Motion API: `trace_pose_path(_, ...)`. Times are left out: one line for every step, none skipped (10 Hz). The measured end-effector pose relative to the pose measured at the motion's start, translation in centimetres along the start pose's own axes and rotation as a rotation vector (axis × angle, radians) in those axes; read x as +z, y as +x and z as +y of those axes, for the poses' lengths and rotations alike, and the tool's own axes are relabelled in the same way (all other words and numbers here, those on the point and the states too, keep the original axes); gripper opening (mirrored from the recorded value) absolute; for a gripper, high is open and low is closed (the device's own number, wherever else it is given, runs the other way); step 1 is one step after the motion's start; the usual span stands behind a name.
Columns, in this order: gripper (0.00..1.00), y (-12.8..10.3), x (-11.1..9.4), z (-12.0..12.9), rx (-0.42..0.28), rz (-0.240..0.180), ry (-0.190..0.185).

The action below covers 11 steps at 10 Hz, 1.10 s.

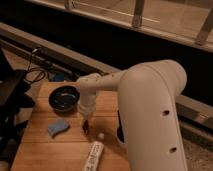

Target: Drag the pepper across the table

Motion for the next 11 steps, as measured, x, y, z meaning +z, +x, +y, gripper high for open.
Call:
trace_pose_path(0.0, -0.2, 0.4, 0.5, -0.015, 0.004, -0.008)
trace_pose_path(0.0, -0.2, 0.9, 0.7, -0.023, 0.012, -0.012)
trace_pose_path(0.0, 0.0, 1.5, 1.1, -0.033, 0.027, -0.016)
trace_pose_path(0.0, 0.2, 2.3, 1.6, -0.048, 0.045, -0.022)
trace_pose_path(0.0, 0.6, 2.8, 1.7, -0.054, 0.057, -0.032)
trace_pose_path(0.0, 1.0, 3.0, 1.7, -0.058, 0.061, -0.049)
trace_pose_path(0.0, 1.4, 3.0, 2.2, -0.074, 0.066, -0.064)
trace_pose_path(0.0, 1.8, 2.8, 3.5, -0.12, 0.072, -0.078)
trace_pose_path(0.0, 2.0, 2.7, 4.3, -0.148, 0.079, -0.086)
trace_pose_path(0.0, 2.2, 2.8, 4.9, -0.174, 0.096, -0.09)
trace_pose_path(0.0, 2.6, 3.2, 5.9, -0.214, 0.123, -0.087)
